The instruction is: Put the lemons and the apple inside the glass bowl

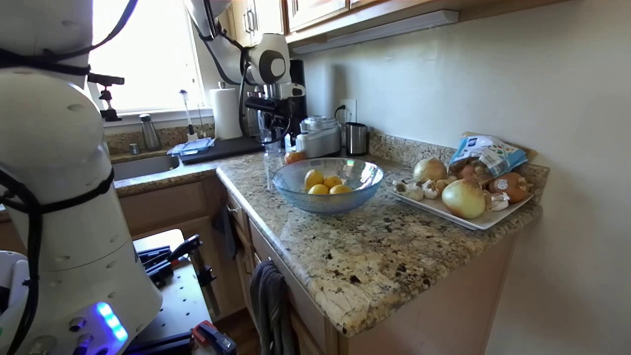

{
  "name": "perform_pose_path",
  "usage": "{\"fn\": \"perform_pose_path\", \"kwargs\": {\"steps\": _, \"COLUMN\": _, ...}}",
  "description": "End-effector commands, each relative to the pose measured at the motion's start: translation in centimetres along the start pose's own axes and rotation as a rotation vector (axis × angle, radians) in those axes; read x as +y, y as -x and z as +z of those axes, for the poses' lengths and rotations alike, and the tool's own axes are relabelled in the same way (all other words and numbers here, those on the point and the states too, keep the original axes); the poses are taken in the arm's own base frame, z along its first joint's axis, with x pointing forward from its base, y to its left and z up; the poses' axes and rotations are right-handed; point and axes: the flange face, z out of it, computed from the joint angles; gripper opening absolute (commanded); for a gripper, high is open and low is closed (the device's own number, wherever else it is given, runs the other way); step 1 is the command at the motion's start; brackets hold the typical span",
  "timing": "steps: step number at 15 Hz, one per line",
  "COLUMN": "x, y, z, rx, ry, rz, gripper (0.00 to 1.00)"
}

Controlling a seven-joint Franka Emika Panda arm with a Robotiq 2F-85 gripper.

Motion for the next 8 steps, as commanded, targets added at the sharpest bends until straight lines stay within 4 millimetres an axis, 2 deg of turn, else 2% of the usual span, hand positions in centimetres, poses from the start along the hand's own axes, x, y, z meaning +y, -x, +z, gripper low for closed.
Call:
{"fn": "perform_pose_path", "kwargs": {"steps": 1, "x": -1.2, "y": -2.5, "z": 2.3, "rx": -0.08, "ry": -0.028, "rz": -0.117, "gripper": 1.0}}
{"fn": "perform_pose_path", "kwargs": {"steps": 8, "x": -3.0, "y": -5.4, "z": 4.9, "rx": -0.134, "ry": 0.022, "rz": -0.308, "gripper": 1.0}}
